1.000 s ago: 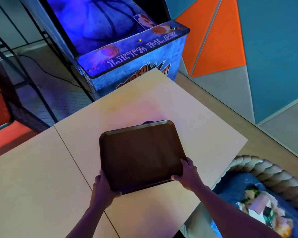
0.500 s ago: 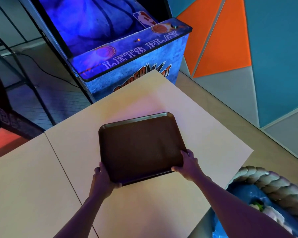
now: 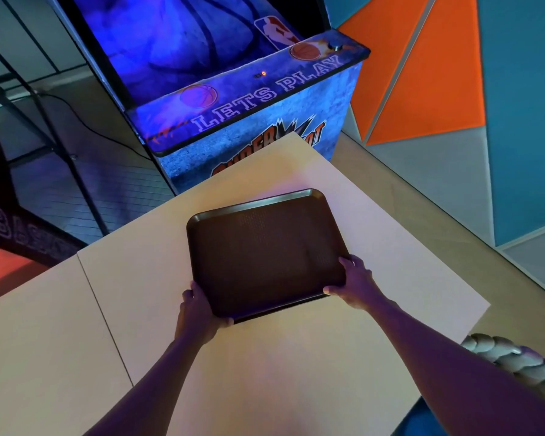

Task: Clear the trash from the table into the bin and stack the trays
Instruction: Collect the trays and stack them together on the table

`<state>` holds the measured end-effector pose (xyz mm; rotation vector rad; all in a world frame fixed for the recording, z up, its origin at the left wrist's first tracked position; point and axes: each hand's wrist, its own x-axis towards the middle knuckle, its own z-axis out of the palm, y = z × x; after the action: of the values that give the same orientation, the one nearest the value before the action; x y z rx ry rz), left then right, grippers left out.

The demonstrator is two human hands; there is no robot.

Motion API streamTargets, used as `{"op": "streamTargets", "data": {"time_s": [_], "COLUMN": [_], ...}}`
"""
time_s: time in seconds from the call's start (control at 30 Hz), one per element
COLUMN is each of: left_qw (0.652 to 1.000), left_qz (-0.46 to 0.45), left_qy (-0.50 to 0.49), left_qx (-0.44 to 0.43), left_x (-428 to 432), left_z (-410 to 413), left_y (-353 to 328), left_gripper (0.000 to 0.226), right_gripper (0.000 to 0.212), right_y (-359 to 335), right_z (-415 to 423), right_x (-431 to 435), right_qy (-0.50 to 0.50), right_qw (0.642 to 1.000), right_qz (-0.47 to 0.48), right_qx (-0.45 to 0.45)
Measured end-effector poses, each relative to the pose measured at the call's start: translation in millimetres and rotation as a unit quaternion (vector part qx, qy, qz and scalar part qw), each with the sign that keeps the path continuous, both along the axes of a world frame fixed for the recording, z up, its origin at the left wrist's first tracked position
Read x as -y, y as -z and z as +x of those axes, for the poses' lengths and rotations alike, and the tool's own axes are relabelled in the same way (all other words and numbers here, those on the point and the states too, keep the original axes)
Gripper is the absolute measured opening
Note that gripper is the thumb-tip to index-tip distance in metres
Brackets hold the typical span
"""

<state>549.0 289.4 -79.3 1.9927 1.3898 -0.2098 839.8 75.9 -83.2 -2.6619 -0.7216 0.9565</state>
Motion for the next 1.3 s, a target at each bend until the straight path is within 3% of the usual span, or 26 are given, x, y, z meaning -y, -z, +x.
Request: {"op": "streamTargets", "data": {"time_s": [0.7,0.83,1.0,1.17,1.3], "left_qw": [0.998,0.992,0.973,0.935,0.921], "left_qz": [0.015,0.009,-0.030,-0.115,-0.142], "left_qy": [-0.047,-0.095,-0.172,-0.253,-0.270], "left_qx": [0.046,0.087,0.150,0.222,0.244], "left_x": [-42.1,-42.4,-44.2,-46.1,-49.4], "left_z": [86.6,97.8,104.1,113.9,123.7], "left_y": [3.4,9.5,19.9,27.5,31.1], "left_gripper": [0.114,0.098,0.073,0.073,0.066], "right_gripper": [0.100,0.096,0.074,0.051,0.047], "right_y": [-1.4,-2.5,2.3,13.8,21.5], "right_z": [113.7,130.5,146.8,154.2,155.4], "right_x": [-85.4,-97.2,-103.1,-111.7,-125.1], "right_qy": [-0.020,0.019,0.075,0.154,0.230], "right_qw": [1.000,0.998,0.993,0.978,0.954], "right_qz": [0.003,0.055,0.081,0.138,0.189], "right_qx": [0.015,0.034,0.046,0.041,0.021]}}
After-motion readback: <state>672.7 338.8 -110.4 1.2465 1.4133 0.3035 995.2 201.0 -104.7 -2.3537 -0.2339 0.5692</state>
